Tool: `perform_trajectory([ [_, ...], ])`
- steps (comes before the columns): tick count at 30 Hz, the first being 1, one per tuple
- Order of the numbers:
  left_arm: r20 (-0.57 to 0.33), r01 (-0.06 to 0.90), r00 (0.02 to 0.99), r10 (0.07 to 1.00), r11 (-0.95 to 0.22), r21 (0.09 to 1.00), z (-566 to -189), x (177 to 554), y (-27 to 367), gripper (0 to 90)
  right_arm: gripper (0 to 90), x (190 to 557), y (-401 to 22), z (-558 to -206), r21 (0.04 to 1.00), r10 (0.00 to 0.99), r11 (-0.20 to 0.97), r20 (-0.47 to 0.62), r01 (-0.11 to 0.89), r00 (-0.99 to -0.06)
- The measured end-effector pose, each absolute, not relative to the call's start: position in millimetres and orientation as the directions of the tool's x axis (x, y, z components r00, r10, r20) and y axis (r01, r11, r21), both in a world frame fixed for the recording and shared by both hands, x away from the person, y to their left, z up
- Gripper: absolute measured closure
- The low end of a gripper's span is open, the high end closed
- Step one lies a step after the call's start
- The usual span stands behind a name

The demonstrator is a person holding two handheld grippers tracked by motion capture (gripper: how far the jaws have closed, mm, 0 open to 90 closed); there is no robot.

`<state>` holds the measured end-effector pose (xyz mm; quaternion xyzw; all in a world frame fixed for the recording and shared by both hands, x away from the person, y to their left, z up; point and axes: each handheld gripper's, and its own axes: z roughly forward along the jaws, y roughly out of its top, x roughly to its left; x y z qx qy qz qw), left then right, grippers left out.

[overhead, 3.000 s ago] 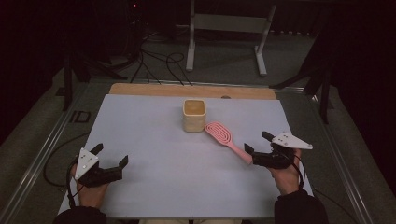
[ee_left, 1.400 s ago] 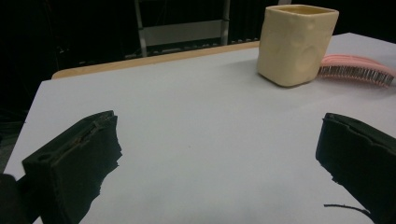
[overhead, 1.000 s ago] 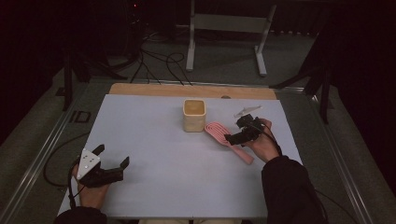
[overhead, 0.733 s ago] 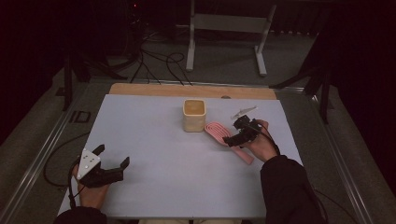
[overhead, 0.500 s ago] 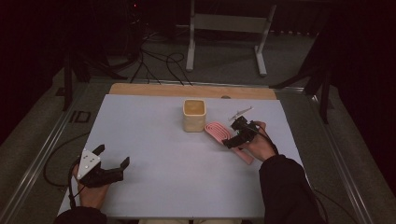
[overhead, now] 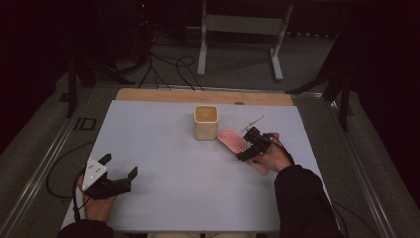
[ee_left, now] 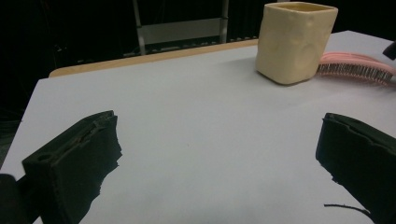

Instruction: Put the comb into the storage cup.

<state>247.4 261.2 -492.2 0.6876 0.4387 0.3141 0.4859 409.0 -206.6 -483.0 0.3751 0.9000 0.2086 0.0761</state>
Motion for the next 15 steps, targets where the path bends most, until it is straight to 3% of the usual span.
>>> perform_trajectory([
  [15,0.006,0.299,0.417,0.909,-0.143,0.944,-492,247,261,0.1,48.6,408,-205,-496,0.361,0.685,0.661,0.070,0.658,-0.726],
])
